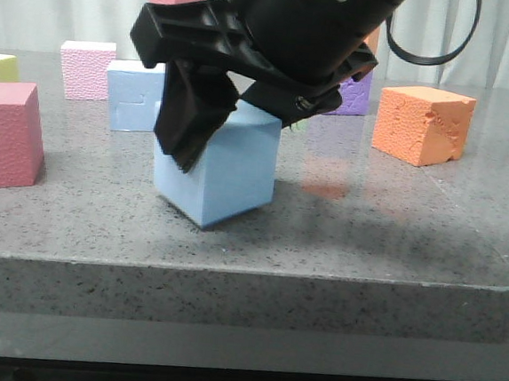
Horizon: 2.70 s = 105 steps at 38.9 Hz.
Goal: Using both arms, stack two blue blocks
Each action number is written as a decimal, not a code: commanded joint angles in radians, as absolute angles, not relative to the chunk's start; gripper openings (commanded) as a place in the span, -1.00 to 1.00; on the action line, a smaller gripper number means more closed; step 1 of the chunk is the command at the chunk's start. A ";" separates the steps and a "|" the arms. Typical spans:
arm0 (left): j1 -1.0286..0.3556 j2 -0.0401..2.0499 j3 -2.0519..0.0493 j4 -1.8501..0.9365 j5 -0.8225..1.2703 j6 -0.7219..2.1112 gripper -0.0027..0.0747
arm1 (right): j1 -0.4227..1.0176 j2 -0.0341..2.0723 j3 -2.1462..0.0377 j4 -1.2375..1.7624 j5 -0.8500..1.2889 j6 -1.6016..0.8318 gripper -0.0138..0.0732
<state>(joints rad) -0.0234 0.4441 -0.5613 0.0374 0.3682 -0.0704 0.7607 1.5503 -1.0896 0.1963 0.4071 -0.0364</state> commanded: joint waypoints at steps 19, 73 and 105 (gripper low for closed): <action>-0.022 0.457 -0.599 0.035 0.294 -0.077 0.71 | 0.758 1.387 -1.241 0.202 0.373 -0.042 0.67; -0.022 0.457 -0.599 0.035 0.294 -0.077 0.72 | 0.118 0.410 -0.574 0.142 0.417 -0.042 -0.84; -0.436 1.128 -1.056 0.038 0.266 -0.046 0.71 | 0.118 0.328 -0.489 0.142 0.388 -0.042 -0.84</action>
<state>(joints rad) -0.3999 1.0477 -0.9529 0.0374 0.2996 -0.0476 0.1241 0.3233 -0.4623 0.1439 0.4777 -0.0349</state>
